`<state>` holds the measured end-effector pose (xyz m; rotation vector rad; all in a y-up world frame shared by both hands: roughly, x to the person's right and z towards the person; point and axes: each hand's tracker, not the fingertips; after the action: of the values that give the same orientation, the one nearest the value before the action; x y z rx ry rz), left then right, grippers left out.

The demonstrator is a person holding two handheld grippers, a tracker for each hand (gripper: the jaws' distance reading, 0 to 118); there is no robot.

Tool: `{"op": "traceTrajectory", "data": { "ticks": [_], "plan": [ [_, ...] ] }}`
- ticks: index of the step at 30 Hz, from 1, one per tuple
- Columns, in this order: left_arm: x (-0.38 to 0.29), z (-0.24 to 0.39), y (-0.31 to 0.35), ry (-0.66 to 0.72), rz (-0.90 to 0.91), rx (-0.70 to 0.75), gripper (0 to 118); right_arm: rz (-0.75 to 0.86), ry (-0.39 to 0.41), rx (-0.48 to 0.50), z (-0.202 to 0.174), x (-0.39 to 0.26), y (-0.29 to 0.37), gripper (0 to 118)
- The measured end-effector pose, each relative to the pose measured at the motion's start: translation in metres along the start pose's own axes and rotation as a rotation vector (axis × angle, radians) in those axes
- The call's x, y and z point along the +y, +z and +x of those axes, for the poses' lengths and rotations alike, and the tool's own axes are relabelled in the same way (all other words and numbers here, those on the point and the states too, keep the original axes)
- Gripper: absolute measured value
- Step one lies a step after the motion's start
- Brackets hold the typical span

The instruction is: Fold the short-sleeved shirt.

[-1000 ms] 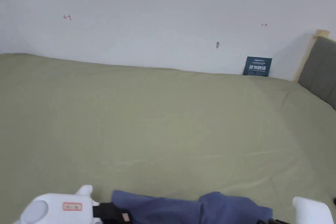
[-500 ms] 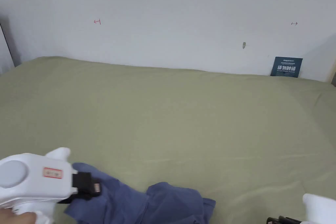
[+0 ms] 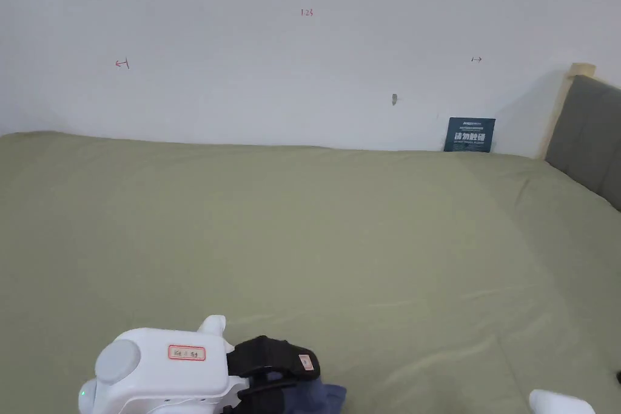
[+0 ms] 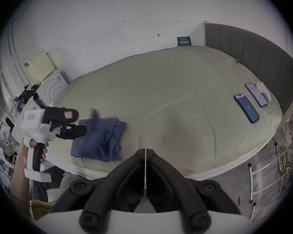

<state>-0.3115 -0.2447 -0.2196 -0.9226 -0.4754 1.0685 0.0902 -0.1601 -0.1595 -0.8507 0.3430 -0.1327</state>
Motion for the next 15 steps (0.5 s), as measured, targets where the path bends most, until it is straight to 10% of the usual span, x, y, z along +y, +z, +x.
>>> {"op": "traceTrajectory", "data": {
  "ticks": [4,6,15],
  "plan": [
    [-0.018,0.022,0.020,-0.089,0.087,0.159,72,0.001,-0.004,0.003,0.002,0.001,-0.003,3],
    [-0.004,0.009,0.015,-0.104,0.130,0.244,3,0.003,0.000,0.011,0.001,0.001,-0.003,3],
    [-0.049,-0.025,-0.068,-0.067,-0.008,0.284,0,0.025,0.008,0.031,-0.006,0.001,0.000,3]
  ]
}}
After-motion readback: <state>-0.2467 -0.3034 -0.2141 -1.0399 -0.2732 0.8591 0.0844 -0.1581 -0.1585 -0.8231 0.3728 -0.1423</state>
